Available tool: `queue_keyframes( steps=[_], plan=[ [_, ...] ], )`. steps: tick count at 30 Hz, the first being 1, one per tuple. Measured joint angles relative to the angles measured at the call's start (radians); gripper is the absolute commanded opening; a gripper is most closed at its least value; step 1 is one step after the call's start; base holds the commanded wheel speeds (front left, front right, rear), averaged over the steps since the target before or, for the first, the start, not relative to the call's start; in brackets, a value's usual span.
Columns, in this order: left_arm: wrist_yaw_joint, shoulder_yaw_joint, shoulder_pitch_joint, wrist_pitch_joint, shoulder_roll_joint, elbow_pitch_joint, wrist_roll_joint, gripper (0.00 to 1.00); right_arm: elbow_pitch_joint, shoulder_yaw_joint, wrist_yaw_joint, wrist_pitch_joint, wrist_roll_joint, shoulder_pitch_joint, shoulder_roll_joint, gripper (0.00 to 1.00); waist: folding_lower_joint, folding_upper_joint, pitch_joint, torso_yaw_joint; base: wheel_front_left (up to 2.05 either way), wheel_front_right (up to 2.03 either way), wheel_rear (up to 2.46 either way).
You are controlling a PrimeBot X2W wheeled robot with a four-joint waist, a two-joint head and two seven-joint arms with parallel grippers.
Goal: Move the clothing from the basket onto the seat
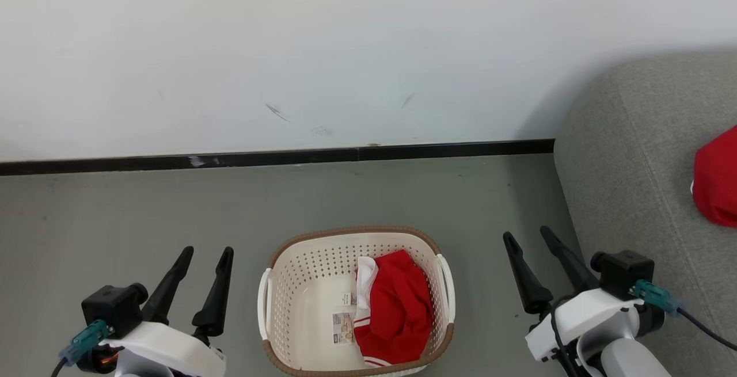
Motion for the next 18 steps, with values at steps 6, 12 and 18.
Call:
queue_keyframes(
  steps=[6,12,18],
  plan=[
    [-0.008,-0.001,0.0,0.0,0.002,0.004,0.002,1.0,-0.019,-0.01,0.0,0.0,0.0,0.019,0.001,1.0,0.0001,0.0,0.008,-0.006,0.0,0.0,0.0],
    [-0.016,-0.01,0.0,0.0,0.005,0.009,0.009,1.0,-0.035,-0.03,0.0,0.0,-0.002,0.036,0.001,1.0,0.0,-0.0001,0.021,-0.012,0.0,0.0,0.0],
    [-0.027,-0.033,0.0,0.009,0.01,0.012,0.013,1.0,-0.048,-0.037,0.0,0.0,-0.004,0.069,0.003,1.0,0.0,0.0,0.044,-0.022,0.0,0.0,0.0]
  ],
)
